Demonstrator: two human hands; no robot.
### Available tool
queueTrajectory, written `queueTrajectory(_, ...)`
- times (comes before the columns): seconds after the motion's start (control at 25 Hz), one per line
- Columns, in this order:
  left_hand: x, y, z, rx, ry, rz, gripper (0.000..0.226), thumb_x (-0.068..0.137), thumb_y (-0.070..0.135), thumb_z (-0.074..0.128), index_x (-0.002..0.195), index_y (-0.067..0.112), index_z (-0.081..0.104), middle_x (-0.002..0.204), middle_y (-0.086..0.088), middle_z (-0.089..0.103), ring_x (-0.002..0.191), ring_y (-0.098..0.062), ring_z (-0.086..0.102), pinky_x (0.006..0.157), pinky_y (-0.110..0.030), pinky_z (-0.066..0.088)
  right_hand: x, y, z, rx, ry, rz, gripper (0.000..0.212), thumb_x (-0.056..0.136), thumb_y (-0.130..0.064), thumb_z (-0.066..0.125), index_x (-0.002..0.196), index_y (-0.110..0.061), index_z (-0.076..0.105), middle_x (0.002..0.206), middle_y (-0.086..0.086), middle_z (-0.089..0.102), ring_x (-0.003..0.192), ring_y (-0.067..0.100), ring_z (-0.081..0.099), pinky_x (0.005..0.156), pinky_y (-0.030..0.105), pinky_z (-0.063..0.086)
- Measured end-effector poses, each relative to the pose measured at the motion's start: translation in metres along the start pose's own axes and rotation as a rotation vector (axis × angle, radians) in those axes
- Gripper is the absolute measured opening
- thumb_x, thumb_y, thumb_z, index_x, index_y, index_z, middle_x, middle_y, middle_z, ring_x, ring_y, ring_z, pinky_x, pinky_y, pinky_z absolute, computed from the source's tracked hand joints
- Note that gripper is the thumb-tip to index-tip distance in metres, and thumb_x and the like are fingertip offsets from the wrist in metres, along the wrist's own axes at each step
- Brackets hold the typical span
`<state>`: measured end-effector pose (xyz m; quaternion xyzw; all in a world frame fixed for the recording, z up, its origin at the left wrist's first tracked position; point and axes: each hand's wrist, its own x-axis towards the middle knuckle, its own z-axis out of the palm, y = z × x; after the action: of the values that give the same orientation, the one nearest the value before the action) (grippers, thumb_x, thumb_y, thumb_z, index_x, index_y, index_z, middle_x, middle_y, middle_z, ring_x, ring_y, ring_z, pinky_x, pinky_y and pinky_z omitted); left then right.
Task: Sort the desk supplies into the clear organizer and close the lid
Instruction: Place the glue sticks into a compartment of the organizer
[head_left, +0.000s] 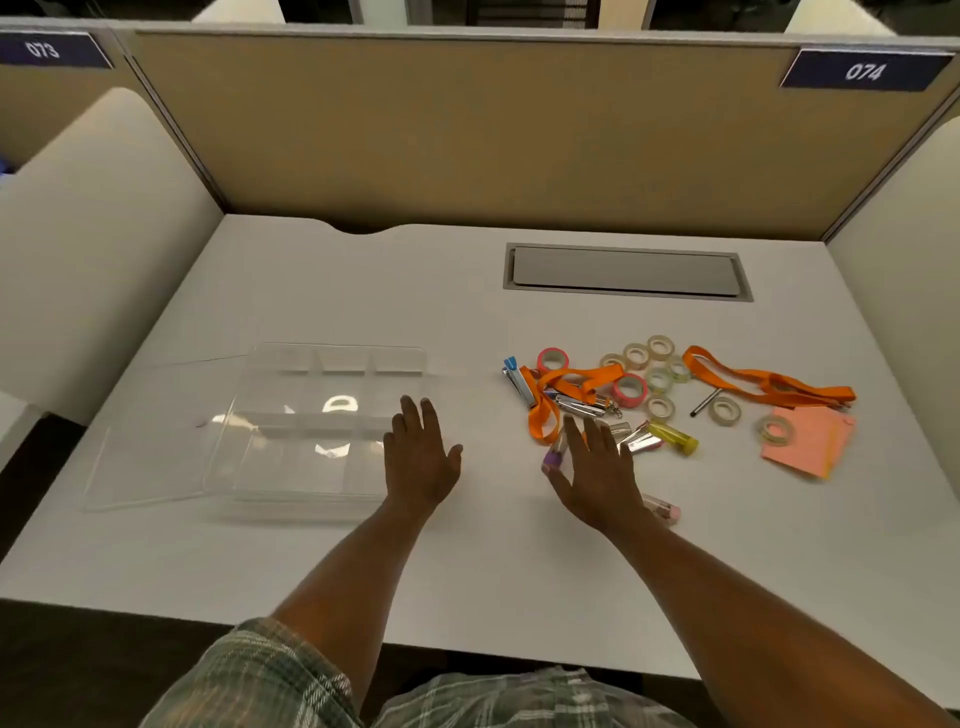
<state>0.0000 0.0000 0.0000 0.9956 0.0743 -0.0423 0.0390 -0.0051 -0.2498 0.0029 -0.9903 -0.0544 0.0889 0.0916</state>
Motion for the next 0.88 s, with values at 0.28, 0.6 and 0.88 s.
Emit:
queueTrajectory(0.28,0.007,-0.02,-0.004,-0.13,-0.018,-0.181,0.05,0.086,0.037,0.064,0.12,0.005,0.047,0.112,-0.012,0.054,0.098,-0.031,0.058,0.074,-0.04,0.046,0.006,-0.033,0.016,0.216,0.013,-0.003,0.046,0.093,-0.046,0.058,0.129,-0.017,0.058,0.125,0.004,0.06,0.117,0.024,0.056,0.092,0.037,0.051)
queueTrajectory(0.6,0.009,-0.036,0.005,-0.318,-0.026,-0.058,0.026,0.093,0.025,0.052,0.113,0.008,0.052,0.104,-0.008,0.061,0.096,-0.027,0.062,0.075,-0.035,0.047,0.053,-0.128,0.01,0.471,-0.027,0.087,0.045,0.094,-0.051,0.056,0.121,-0.016,0.064,0.12,0.005,0.066,0.106,0.021,0.063,0.087,0.033,0.051)
queueTrajectory(0.88,0.01,-0.014,-0.006,-0.571,-0.028,0.002,0.021,0.089,0.024,0.059,0.107,0.014,0.06,0.092,-0.002,0.067,0.082,-0.021,0.066,0.065,-0.03,0.049,0.086,-0.167,0.007,1.132,-0.462,0.408,0.031,0.092,-0.055,0.056,0.101,-0.025,0.06,0.109,0.005,0.065,0.093,0.023,0.064,0.081,0.044,0.059)
